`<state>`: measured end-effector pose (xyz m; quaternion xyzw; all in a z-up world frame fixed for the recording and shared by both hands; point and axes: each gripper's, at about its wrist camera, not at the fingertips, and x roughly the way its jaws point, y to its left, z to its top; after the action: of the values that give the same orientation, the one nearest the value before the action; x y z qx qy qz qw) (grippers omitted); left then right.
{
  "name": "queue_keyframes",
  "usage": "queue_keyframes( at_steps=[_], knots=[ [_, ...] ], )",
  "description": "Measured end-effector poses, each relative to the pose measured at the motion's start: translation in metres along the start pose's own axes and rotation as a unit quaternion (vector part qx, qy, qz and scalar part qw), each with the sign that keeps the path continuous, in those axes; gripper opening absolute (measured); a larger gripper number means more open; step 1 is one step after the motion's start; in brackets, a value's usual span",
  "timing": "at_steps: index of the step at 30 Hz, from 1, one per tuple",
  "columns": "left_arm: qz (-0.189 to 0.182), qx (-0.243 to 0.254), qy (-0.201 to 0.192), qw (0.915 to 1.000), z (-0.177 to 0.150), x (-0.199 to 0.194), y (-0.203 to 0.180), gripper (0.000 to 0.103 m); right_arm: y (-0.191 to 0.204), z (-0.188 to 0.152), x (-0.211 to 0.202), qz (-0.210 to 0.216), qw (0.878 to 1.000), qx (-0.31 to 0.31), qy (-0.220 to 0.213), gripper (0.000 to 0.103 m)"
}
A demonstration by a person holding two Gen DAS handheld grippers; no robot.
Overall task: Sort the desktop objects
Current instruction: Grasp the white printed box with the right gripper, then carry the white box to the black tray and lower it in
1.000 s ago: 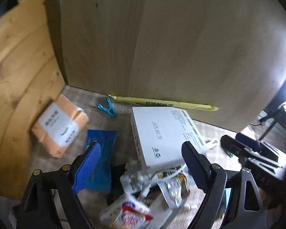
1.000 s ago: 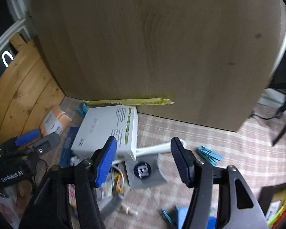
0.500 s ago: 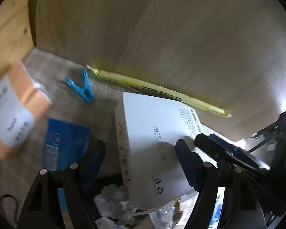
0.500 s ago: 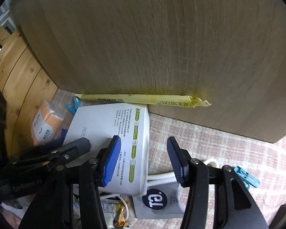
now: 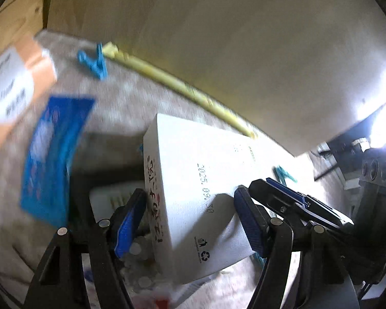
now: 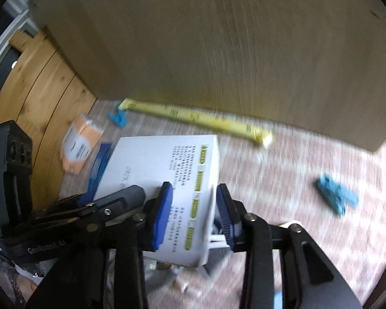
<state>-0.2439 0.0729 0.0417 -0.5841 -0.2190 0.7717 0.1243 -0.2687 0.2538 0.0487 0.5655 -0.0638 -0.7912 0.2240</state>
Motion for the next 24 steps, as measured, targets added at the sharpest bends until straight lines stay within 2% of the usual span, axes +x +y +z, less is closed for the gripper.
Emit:
queue_keyframes(
  at_steps=[4, 7, 10, 12, 13, 19, 22, 23, 24],
  knots=[
    [-0.004, 0.016, 0.017, 0.9997, -0.036, -0.003, -0.019, 0.068, -0.013, -0.037, -0.028, -0.003, 1.000, 0.002, 0.001, 0.034],
    [0.010, 0.052, 0.013, 0.9985, -0.063, -0.011, -0.042, 0.066, -0.020, -0.060, -0.037, 0.010, 1.000, 0.017, 0.007, 0.035],
    [0.018, 0.089, 0.028, 0.9955, -0.097, -0.011, -0.072, 0.065, -0.034, -0.090, -0.053, 0.008, 0.999, 0.037, 0.011, 0.035],
    [0.032, 0.121, 0.018, 0.9920, -0.117, -0.002, -0.074, 0.065, -0.046, -0.114, -0.062, 0.005, 0.999, 0.048, 0.016, 0.035],
    [0.037, 0.136, 0.029, 0.9896, -0.124, 0.008, -0.077, 0.064, -0.051, -0.124, -0.066, 0.002, 0.998, 0.054, 0.020, 0.035],
    [0.015, 0.173, 0.062, 0.9828, -0.176, 0.011, -0.099, 0.066, -0.068, -0.181, -0.094, -0.034, 0.998, 0.053, 0.013, 0.035],
    [0.022, 0.197, 0.052, 0.9788, -0.192, 0.013, -0.110, 0.064, -0.066, -0.200, -0.105, -0.046, 0.998, 0.036, 0.012, 0.035],
    [0.043, 0.183, 0.036, 0.9815, -0.196, 0.006, -0.109, 0.064, -0.065, -0.207, -0.111, -0.055, 0.998, 0.030, 0.004, 0.035],
    [0.056, 0.187, 0.020, 0.9806, -0.199, 0.002, -0.113, 0.065, -0.065, -0.211, -0.116, -0.067, 0.997, 0.027, -0.009, 0.035]
  ],
)
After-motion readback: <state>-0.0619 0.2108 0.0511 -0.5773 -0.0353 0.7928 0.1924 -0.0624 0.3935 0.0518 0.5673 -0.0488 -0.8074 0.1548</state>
